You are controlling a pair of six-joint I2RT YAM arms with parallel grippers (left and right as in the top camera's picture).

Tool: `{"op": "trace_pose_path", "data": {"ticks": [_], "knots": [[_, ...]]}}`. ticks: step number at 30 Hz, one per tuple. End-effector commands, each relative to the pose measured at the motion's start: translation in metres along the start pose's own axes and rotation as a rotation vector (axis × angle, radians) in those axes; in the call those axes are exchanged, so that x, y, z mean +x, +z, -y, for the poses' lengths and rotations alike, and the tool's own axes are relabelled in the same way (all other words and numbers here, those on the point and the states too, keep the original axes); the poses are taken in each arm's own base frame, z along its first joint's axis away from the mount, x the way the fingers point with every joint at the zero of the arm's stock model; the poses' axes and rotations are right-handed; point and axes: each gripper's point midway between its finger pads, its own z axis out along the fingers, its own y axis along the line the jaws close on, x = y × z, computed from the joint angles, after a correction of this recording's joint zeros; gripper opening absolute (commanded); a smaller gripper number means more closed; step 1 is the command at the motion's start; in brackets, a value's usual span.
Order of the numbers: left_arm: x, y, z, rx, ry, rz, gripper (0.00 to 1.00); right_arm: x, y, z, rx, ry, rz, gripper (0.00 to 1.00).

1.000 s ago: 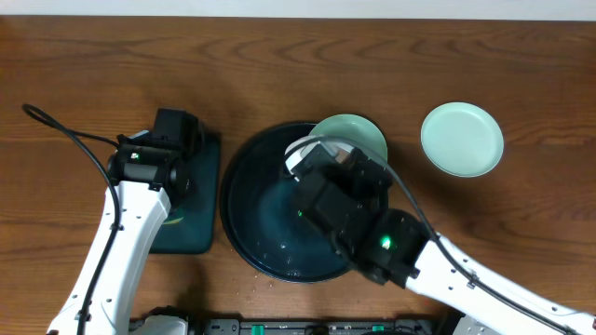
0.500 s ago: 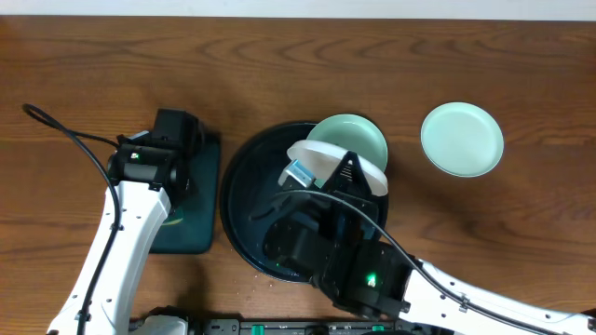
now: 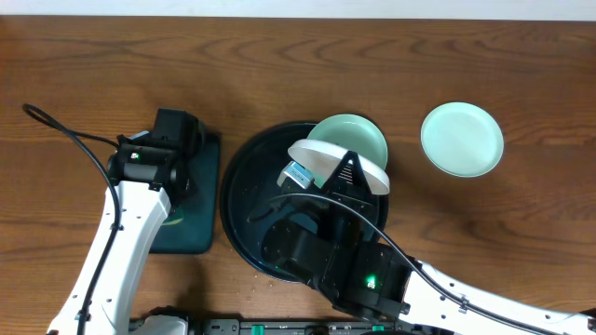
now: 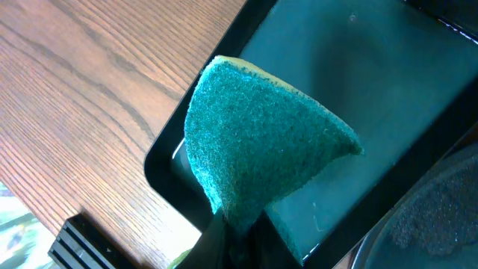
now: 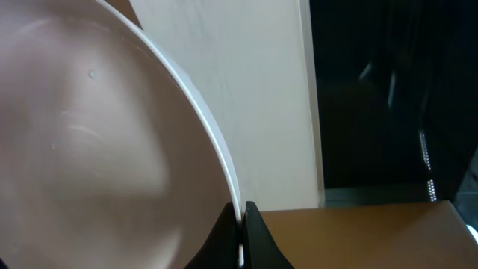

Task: Clean dirty plates on tray and stack at the side
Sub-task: 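Lift the white plate with the right gripper off the round tray, then carry the plate right and stack it on the cleaned plate, release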

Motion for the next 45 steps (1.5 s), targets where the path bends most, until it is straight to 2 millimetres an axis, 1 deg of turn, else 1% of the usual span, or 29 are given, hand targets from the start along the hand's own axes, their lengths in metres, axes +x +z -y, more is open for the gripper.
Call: {"op": "trace_pose_path", "data": {"ticks": [1, 2, 4, 5, 6, 8, 10, 11, 14, 17, 20, 22, 23, 25, 28, 32, 33, 34, 36, 38, 41, 43, 45], "knots": [[-0.007, -0.007, -0.002, 0.005, -0.013, 0.024, 0.07, -0.005, -0.002, 0.001, -0.009, 0.087, 0.009, 0.01], [-0.007, -0.007, -0.003, 0.004, -0.013, 0.023, 0.07, -0.006, -0.005, -0.002, -0.02, 0.096, 0.018, 0.01], [-0.006, -0.007, -0.003, 0.003, -0.011, 0.021, 0.07, -0.013, -0.001, -0.025, -0.141, 0.152, 0.048, 0.01], [-0.006, -0.007, -0.003, 0.003, -0.012, 0.022, 0.07, -0.013, 0.002, -0.034, -0.186, 0.178, 0.042, 0.01], [-0.006, -0.007, -0.003, 0.003, -0.012, 0.021, 0.07, -0.011, 0.004, -0.039, -0.203, 0.209, 0.028, 0.01], [-0.006, -0.007, -0.003, 0.001, -0.01, 0.019, 0.07, -0.007, 0.008, -0.056, -0.287, 0.336, -0.011, 0.01], [-0.006, -0.007, -0.004, 0.0, -0.009, 0.018, 0.07, -0.002, 0.012, -0.09, -0.494, 0.492, -0.082, 0.01], [-0.006, -0.007, -0.004, 0.0, -0.01, 0.019, 0.07, 0.003, 0.017, -0.103, -0.569, 0.571, -0.136, 0.01], [-0.006, -0.007, -0.004, 0.0, -0.01, 0.019, 0.07, 0.025, 0.037, -0.129, -0.709, 0.821, -0.337, 0.01], [-0.006, -0.007, -0.004, 0.0, -0.009, 0.019, 0.07, 0.036, 0.053, -0.134, -0.814, 0.968, -0.437, 0.01], [-0.006, -0.007, -0.004, 0.0, -0.01, 0.019, 0.07, 0.041, 0.076, -0.125, -0.899, 1.117, -0.455, 0.01], [-0.006, -0.007, -0.004, 0.0, -0.01, 0.019, 0.07, 0.05, 0.093, -0.116, -0.917, 1.21, -0.471, 0.01], [-0.006, -0.007, -0.003, 0.001, -0.01, 0.018, 0.07, 0.059, 0.103, -0.111, -0.91, 1.261, -0.491, 0.01], [-0.006, -0.007, -0.004, 0.0, -0.01, 0.019, 0.07, 0.085, 0.123, -0.099, -0.886, 1.358, -0.535, 0.01], [-0.006, -0.007, -0.004, 0.0, -0.009, 0.019, 0.07, 0.13, 0.149, -0.082, -0.821, 1.501, -0.607, 0.01], [-0.006, -0.007, -0.003, 0.001, -0.01, 0.019, 0.07, 0.195, 0.173, -0.067, -0.723, 1.654, -0.699, 0.01], [-0.006, -0.007, -0.003, 0.001, -0.01, 0.019, 0.07, 0.224, 0.179, -0.063, -0.681, 1.715, -0.743, 0.01], [-0.006, -0.007, -0.003, 0.001, -0.01, 0.019, 0.07, 0.242, 0.182, -0.062, -0.645, 1.747, -0.776, 0.01], [-0.006, -0.007, -0.003, 0.001, -0.01, 0.019, 0.07, 0.273, 0.185, -0.064, -0.593, 1.796, -0.841, 0.01], [-0.006, -0.007, -0.004, 0.0, -0.01, 0.019, 0.07, 0.299, 0.187, -0.071, -0.576, 1.836, -0.897, 0.01], [-0.006, -0.007, -0.003, 0.001, -0.01, 0.019, 0.07, 0.327, 0.19, -0.089, -0.592, 1.864, -0.968, 0.01], [-0.006, -0.007, -0.003, 0.001, -0.01, 0.019, 0.07, 0.34, 0.191, -0.104, -0.596, 1.877, -1.025, 0.02], [-0.006, -0.007, -0.003, 0.001, -0.009, 0.018, 0.07, 0.348, 0.196, -0.117, -0.607, 1.892, -1.054, 0.01]]}}
